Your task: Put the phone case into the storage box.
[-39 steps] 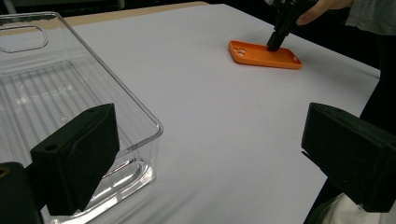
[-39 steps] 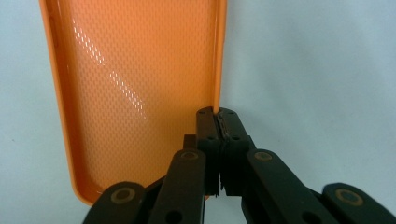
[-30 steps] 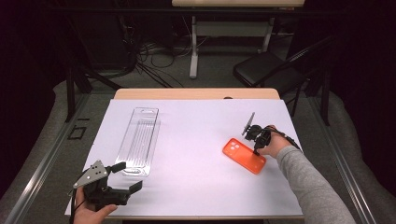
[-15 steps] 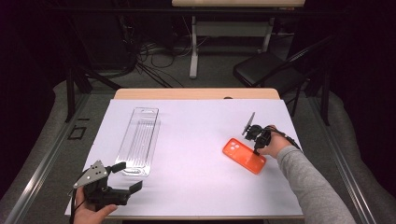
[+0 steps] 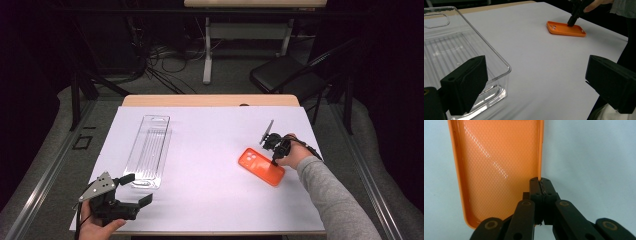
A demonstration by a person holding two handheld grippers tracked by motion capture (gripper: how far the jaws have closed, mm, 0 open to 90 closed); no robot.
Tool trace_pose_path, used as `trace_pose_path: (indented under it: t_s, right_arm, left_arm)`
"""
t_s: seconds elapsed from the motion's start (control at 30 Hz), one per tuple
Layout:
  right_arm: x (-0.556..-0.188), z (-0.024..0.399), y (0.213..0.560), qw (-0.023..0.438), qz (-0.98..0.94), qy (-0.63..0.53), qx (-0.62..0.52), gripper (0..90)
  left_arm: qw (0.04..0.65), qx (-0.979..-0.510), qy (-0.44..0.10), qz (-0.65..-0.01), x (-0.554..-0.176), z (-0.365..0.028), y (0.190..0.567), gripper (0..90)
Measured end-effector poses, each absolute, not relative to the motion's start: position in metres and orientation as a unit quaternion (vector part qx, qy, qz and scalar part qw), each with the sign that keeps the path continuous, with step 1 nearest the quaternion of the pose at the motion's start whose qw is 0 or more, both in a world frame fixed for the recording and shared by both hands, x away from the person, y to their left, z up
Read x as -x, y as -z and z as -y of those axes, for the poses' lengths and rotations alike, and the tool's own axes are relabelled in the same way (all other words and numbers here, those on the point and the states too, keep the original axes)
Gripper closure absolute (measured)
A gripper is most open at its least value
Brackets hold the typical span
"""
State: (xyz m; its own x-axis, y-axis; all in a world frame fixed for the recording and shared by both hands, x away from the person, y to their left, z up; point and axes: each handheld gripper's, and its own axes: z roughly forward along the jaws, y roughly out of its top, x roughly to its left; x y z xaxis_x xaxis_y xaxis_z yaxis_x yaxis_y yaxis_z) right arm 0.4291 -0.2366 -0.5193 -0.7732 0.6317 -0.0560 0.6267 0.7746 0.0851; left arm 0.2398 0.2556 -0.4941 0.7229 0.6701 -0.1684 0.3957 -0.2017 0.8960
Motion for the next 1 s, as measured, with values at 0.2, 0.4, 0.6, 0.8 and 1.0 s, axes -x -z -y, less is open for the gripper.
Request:
trace_pose_path:
  t_s: [0.2, 0.4, 0.6, 0.8, 1.0]
  right_arm:
    - [-0.43, 0.237, 0.515, 0.039, -0.943, -0.021, -0.33, 89.7]
    - [-0.429, 0.239, 0.516, 0.045, -0.939, -0.039, -0.339, 89.7]
    - [-0.429, 0.239, 0.514, 0.049, -0.938, -0.047, -0.341, 89.8]
    - [-0.427, 0.24, 0.509, 0.053, -0.934, -0.06, -0.348, 89.8]
    - [-0.425, 0.242, 0.503, 0.062, -0.931, -0.071, -0.353, 89.8]
  left_arm:
    - [0.527, -0.764, -0.131, -0.348, -0.24, -0.256, 0.494, 4.5]
    - [0.527, -0.763, -0.13, -0.351, -0.24, -0.256, 0.494, 4.5]
    - [0.527, -0.763, -0.131, -0.35, -0.24, -0.256, 0.494, 4.5]
    - [0.529, -0.762, -0.132, -0.351, -0.24, -0.256, 0.494, 4.5]
    - [0.529, -0.761, -0.132, -0.352, -0.239, -0.256, 0.493, 4.5]
